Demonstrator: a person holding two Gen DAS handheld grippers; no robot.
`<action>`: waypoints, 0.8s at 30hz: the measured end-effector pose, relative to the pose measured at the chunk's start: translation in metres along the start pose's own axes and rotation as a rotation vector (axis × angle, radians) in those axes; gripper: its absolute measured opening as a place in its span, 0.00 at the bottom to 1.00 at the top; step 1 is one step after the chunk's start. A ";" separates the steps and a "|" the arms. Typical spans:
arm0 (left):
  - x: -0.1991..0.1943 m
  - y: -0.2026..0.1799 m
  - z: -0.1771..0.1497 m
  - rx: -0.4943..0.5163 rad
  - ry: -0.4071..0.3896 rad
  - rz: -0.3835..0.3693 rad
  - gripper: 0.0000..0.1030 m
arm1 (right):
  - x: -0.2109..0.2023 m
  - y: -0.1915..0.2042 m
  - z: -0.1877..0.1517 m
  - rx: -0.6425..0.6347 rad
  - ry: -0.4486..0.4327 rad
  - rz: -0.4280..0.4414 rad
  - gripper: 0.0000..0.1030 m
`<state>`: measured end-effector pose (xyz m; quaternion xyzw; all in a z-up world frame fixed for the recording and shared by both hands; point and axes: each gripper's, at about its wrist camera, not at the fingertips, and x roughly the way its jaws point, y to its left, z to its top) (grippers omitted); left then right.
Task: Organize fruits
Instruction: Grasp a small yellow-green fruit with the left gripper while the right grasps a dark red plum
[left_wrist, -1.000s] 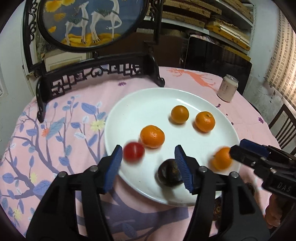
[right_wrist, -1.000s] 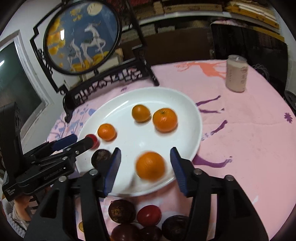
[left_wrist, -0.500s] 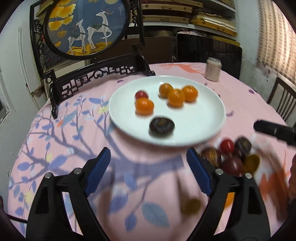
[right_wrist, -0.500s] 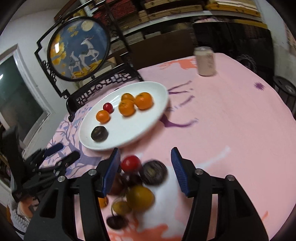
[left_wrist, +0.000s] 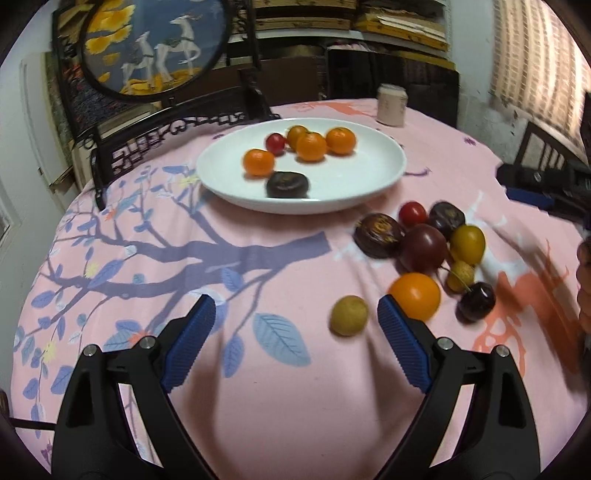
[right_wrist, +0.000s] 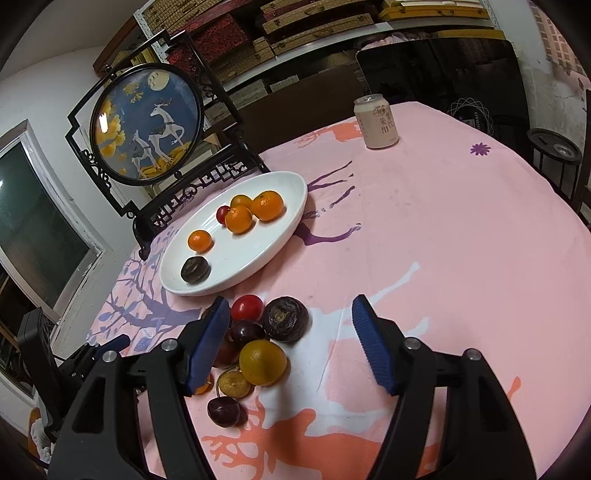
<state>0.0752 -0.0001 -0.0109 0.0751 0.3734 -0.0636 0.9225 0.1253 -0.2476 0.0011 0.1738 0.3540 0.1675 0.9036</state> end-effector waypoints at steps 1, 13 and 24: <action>0.002 -0.003 0.000 0.015 0.008 -0.001 0.88 | 0.000 0.000 0.000 0.001 0.001 0.000 0.67; 0.017 -0.015 -0.001 0.064 0.072 -0.087 0.43 | 0.001 0.000 -0.001 0.000 0.010 0.000 0.67; 0.015 0.002 0.003 -0.022 0.055 -0.090 0.23 | 0.004 0.011 -0.010 -0.046 0.069 0.052 0.67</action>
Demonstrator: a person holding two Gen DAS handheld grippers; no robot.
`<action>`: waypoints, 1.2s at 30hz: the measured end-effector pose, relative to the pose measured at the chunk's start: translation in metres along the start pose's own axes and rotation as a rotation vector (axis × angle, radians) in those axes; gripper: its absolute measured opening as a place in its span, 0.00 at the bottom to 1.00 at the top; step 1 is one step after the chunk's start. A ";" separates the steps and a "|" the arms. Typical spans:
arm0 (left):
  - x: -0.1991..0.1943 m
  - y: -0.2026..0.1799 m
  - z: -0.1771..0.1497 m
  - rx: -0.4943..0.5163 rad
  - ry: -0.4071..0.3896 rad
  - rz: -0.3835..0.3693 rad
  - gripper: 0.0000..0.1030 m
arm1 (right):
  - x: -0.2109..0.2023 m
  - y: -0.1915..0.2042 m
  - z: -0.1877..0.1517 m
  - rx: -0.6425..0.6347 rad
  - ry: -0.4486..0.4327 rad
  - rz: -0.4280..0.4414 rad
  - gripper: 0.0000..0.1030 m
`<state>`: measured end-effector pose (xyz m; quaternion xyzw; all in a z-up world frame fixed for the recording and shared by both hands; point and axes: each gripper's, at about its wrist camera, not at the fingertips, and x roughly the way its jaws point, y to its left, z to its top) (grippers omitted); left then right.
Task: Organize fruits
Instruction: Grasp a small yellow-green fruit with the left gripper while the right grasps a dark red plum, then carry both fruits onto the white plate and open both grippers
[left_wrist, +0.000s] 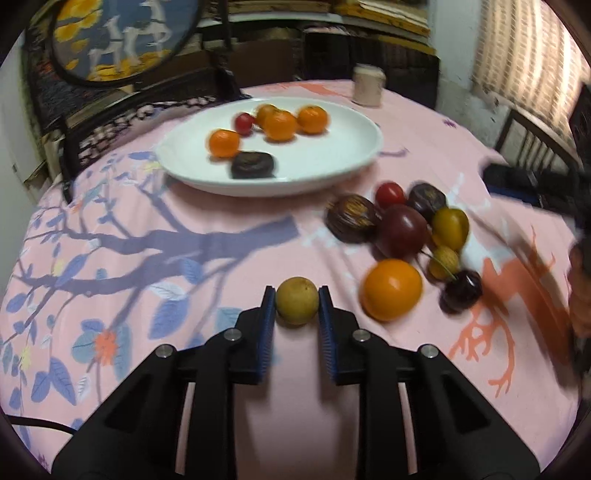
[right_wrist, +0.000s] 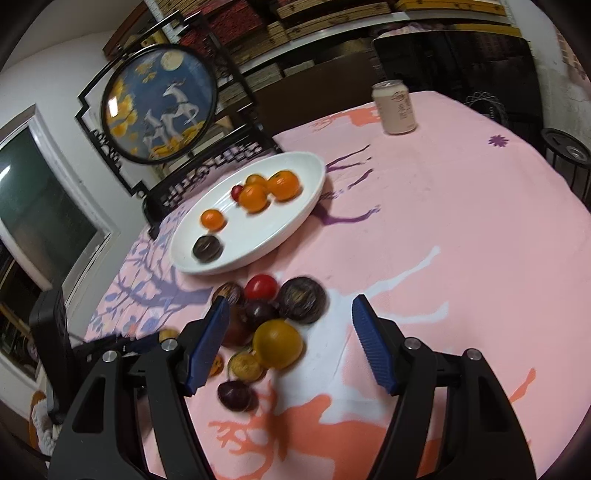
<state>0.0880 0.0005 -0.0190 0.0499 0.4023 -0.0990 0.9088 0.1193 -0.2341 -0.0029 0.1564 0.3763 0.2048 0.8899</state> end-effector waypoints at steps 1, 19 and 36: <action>0.000 0.004 0.001 -0.020 -0.002 0.009 0.23 | -0.001 0.002 -0.003 -0.006 0.008 0.013 0.67; 0.008 0.017 0.002 -0.070 0.040 0.049 0.23 | 0.026 0.054 -0.051 -0.276 0.190 -0.006 0.35; -0.015 0.022 0.042 -0.094 -0.088 0.033 0.23 | 0.005 0.054 -0.013 -0.218 0.047 0.053 0.27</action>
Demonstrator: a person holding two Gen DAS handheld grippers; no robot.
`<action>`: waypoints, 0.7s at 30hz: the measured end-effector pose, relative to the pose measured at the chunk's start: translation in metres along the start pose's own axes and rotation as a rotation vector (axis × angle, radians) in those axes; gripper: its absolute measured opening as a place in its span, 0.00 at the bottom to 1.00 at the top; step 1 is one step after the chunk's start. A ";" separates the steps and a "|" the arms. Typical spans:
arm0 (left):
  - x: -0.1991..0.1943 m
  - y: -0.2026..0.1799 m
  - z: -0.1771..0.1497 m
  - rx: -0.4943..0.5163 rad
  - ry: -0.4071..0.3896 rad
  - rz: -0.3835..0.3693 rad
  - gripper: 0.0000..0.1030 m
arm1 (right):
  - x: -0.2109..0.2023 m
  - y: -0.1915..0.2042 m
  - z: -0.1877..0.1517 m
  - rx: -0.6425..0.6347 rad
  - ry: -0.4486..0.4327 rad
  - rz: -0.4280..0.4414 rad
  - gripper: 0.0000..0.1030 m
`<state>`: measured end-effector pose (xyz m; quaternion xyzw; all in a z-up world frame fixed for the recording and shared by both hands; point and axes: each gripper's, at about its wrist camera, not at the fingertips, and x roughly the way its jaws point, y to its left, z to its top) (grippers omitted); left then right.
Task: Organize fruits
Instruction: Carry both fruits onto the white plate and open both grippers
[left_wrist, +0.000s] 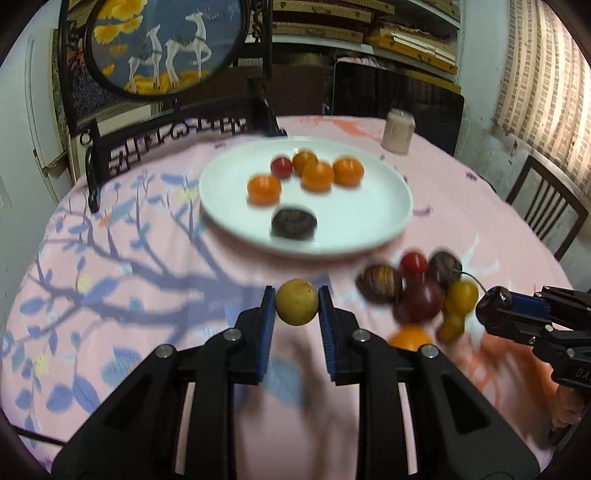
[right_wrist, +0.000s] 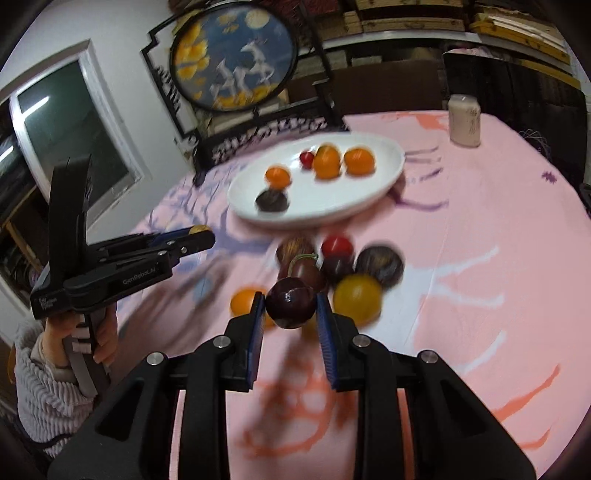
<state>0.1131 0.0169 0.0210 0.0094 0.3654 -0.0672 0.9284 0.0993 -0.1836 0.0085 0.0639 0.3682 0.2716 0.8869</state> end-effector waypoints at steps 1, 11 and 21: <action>0.003 0.000 0.010 -0.002 -0.004 0.003 0.23 | 0.001 -0.002 0.010 0.008 -0.007 -0.007 0.27; 0.064 -0.002 0.072 -0.034 0.032 -0.005 0.23 | 0.070 -0.018 0.095 0.065 -0.002 -0.092 0.28; 0.072 -0.001 0.075 -0.047 -0.012 0.013 0.72 | 0.068 -0.045 0.091 0.117 -0.048 -0.091 0.55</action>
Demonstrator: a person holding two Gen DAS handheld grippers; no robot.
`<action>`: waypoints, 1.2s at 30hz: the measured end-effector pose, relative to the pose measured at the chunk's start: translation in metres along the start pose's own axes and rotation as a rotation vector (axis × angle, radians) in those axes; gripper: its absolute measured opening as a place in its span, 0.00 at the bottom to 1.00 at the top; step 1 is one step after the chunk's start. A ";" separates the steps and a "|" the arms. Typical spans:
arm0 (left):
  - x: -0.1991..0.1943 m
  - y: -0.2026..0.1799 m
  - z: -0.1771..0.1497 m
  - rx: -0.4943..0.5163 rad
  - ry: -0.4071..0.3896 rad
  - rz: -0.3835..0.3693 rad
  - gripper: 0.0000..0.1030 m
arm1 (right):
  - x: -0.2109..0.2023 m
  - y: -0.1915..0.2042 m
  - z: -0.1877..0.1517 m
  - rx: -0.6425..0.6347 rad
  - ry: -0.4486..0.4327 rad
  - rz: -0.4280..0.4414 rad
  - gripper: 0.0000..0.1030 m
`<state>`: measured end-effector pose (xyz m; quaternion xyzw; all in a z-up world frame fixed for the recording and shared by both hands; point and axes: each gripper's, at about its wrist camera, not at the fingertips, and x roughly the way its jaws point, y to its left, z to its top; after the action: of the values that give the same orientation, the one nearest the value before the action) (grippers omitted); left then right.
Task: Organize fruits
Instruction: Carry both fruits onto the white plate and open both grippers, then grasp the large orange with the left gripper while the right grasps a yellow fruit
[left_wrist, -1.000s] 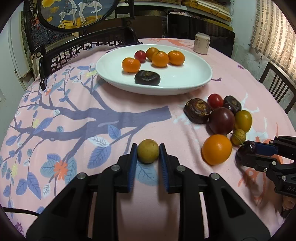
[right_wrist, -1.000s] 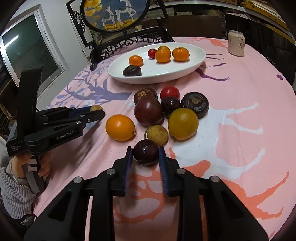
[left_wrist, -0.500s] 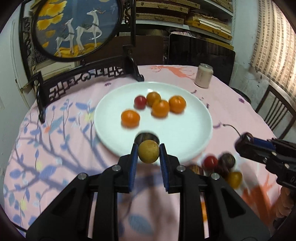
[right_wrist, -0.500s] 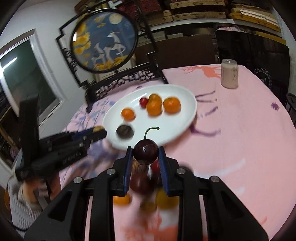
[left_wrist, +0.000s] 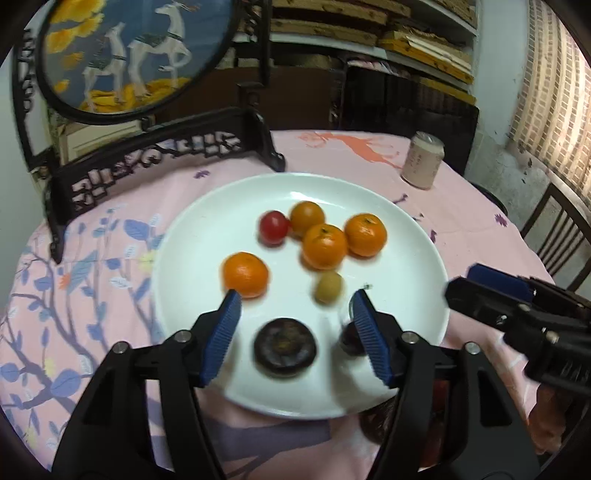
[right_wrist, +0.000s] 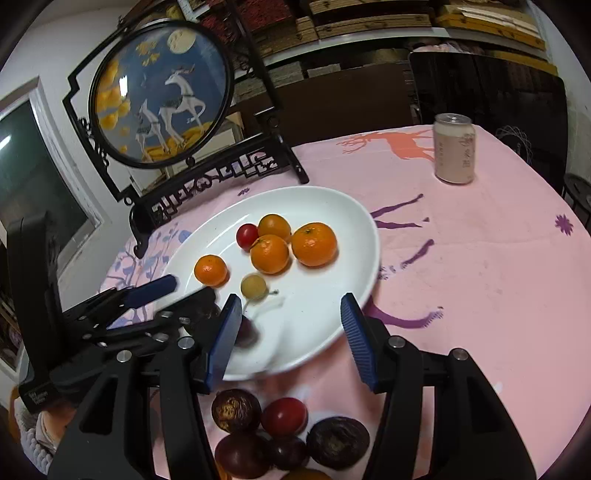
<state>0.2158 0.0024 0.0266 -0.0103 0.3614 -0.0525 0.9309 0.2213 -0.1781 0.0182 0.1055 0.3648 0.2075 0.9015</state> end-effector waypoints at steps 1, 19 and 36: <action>-0.007 0.004 -0.002 -0.009 -0.018 0.016 0.81 | -0.002 -0.002 -0.002 0.004 0.005 0.003 0.55; -0.084 -0.043 -0.106 0.228 -0.057 0.052 0.98 | -0.078 -0.043 -0.067 0.185 -0.080 -0.039 0.83; -0.078 -0.030 -0.105 0.223 -0.047 0.141 0.98 | -0.080 -0.045 -0.071 0.205 -0.055 -0.026 0.83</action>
<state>0.0852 -0.0169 0.0028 0.1174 0.3312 -0.0267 0.9359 0.1326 -0.2515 0.0014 0.1982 0.3604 0.1542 0.8983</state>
